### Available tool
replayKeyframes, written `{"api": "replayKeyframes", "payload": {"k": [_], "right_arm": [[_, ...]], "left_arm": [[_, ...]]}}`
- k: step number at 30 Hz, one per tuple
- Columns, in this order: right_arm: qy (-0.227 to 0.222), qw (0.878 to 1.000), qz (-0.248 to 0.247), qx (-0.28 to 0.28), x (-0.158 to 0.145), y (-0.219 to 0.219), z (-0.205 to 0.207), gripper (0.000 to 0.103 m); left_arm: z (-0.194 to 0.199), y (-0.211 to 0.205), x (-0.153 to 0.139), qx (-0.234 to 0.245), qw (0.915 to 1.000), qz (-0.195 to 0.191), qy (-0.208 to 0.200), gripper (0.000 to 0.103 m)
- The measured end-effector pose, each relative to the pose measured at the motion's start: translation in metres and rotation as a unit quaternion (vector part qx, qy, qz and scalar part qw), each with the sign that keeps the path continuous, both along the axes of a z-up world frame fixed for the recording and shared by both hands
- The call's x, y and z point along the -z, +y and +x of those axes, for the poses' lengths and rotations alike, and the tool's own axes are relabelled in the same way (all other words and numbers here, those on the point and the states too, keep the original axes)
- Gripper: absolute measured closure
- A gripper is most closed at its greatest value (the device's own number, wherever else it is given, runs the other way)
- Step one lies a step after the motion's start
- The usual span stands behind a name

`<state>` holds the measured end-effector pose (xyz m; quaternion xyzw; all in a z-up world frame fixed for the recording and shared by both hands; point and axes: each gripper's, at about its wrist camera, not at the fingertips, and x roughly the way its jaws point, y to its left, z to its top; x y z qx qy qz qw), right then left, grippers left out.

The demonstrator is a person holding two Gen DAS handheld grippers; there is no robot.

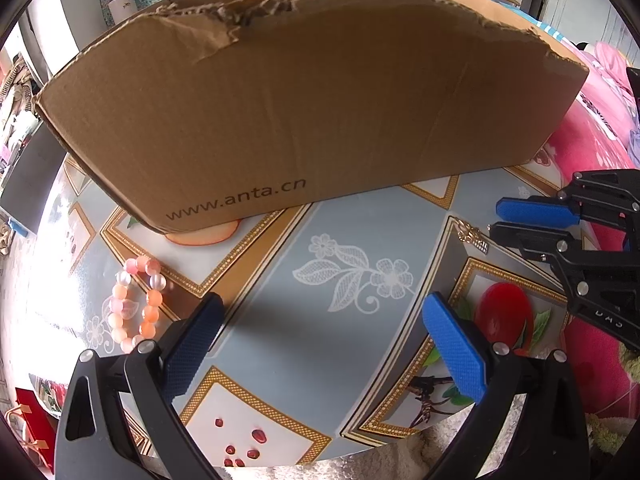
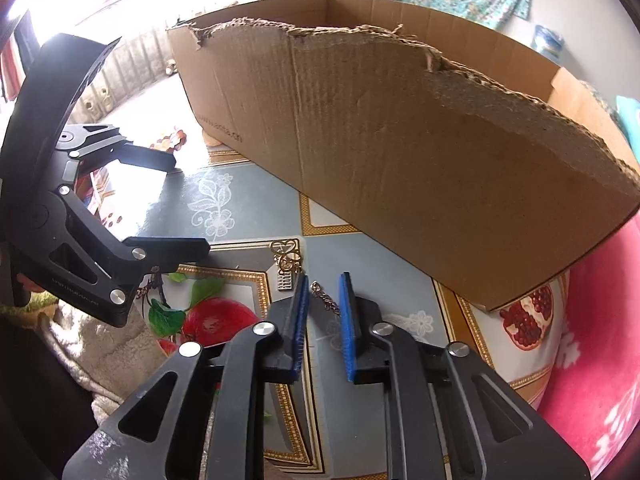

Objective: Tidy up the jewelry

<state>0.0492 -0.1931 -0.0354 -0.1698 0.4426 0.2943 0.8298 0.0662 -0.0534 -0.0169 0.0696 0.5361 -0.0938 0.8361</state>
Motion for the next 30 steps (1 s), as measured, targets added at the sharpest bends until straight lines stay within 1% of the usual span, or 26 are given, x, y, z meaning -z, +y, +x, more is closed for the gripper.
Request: {"api": "replayKeyframes", "payload": {"k": [2,5,9,13,15,17,19,21,23,24,25,26,27,29,30], "right_arm": [[0.007,1.0,-0.001,-0.005,0.0,0.001,0.003,0.101],[0.026,0.999,0.022,0.009,0.0,-0.008,0.007,0.103],[0.049,0.994,0.079,0.049,-0.002,-0.029,0.013,0.103],[0.054,0.985,0.142,0.081,-0.015,-0.046,0.013,0.103],[0.051,0.981,0.161,0.092,-0.021,-0.054,0.011,0.103],[0.049,0.977,0.181,0.102,-0.025,-0.06,0.011,0.103],[0.043,0.975,0.187,0.109,-0.029,-0.064,0.009,0.103],[0.039,0.978,0.175,0.11,-0.028,-0.063,0.006,0.103],[0.036,0.981,0.157,0.11,-0.027,-0.061,0.007,0.103],[0.038,0.982,0.152,0.11,-0.025,-0.059,0.007,0.103],[0.039,0.982,0.148,0.11,-0.023,-0.058,0.006,0.102],[0.039,0.983,0.145,0.11,-0.022,-0.057,0.005,0.101],[0.039,0.983,0.144,0.111,-0.021,-0.056,0.004,0.101],[0.04,0.982,0.148,0.112,-0.02,-0.053,0.005,0.101],[0.042,0.981,0.152,0.113,-0.02,-0.052,0.005,0.101]], "left_arm": [[0.0,0.0,0.0,0.002,1.0,0.0,-0.001,0.005],[-0.001,0.001,0.0,0.006,1.0,-0.001,-0.006,0.005],[-0.002,0.002,0.0,0.02,0.9997,-0.004,-0.013,0.005],[-0.001,0.004,-0.001,0.033,0.9993,-0.007,-0.017,0.005],[-0.001,0.005,-0.004,0.037,0.9987,-0.017,-0.03,0.005],[0.0,0.007,-0.008,0.043,0.9976,-0.037,-0.041,0.006],[0.001,0.007,-0.014,0.054,0.9954,-0.057,-0.055,0.012],[0.003,0.003,-0.016,0.066,0.9935,-0.069,-0.061,0.015],[0.005,0.0,-0.019,0.079,0.9913,-0.082,-0.066,0.026],[0.006,-0.002,-0.02,0.087,0.9899,-0.089,-0.068,0.027],[0.007,-0.004,-0.021,0.094,0.9885,-0.096,-0.07,0.032],[0.007,-0.007,-0.021,0.099,0.9874,-0.1,-0.071,0.038],[0.008,-0.009,-0.02,0.106,0.9865,-0.104,-0.07,0.041],[0.01,-0.014,-0.021,0.117,0.9853,-0.105,-0.067,0.054],[0.013,-0.017,-0.019,0.122,0.985,-0.103,-0.065,0.056]]}}
